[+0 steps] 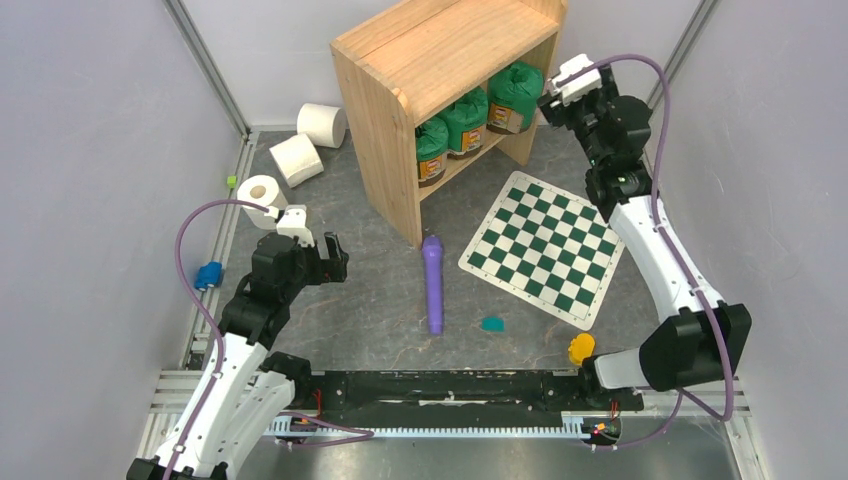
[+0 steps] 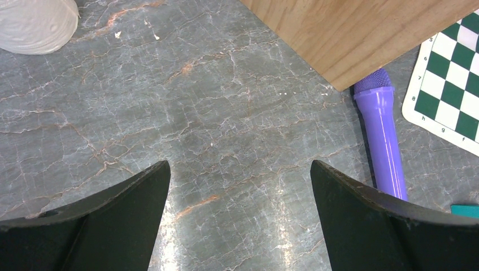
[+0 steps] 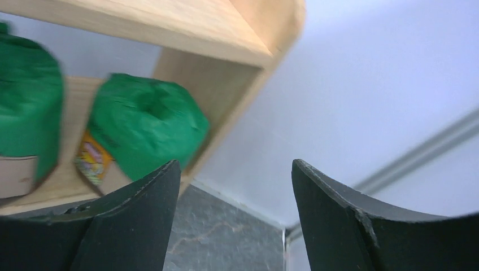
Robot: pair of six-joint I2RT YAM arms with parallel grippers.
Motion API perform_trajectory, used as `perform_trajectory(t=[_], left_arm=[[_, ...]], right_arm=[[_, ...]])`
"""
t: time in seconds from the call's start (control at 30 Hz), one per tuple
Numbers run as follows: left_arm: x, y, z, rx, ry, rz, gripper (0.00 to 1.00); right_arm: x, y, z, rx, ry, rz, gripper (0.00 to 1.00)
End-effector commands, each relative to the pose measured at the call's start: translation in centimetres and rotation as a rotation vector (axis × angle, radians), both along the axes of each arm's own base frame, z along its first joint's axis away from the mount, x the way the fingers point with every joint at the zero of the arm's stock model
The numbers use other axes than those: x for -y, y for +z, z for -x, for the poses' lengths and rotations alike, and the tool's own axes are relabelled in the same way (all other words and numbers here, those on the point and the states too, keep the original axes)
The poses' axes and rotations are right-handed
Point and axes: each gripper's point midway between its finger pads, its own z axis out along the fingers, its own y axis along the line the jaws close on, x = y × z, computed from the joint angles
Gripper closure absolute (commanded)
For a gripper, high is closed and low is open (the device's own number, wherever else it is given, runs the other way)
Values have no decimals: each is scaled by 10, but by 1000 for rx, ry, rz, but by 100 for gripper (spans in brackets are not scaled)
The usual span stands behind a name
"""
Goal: Place and organize the paper towels onto the shelf
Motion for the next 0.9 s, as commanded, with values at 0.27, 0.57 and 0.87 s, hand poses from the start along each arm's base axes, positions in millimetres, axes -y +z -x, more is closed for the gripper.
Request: perform_trajectory(t=[0.27,0.57,0.87], left_arm=[[5,10,-5,49,-42,-12,0],[3,10,-5,58,-37,-14,0],[5,7,-5,47,-44,-15,0]], right_arm=[[71,-26,-63,24,-181,-219,19],[55,-44,-91,8,-45,-231,11],[23,-51,-110,6,132,-240,2]])
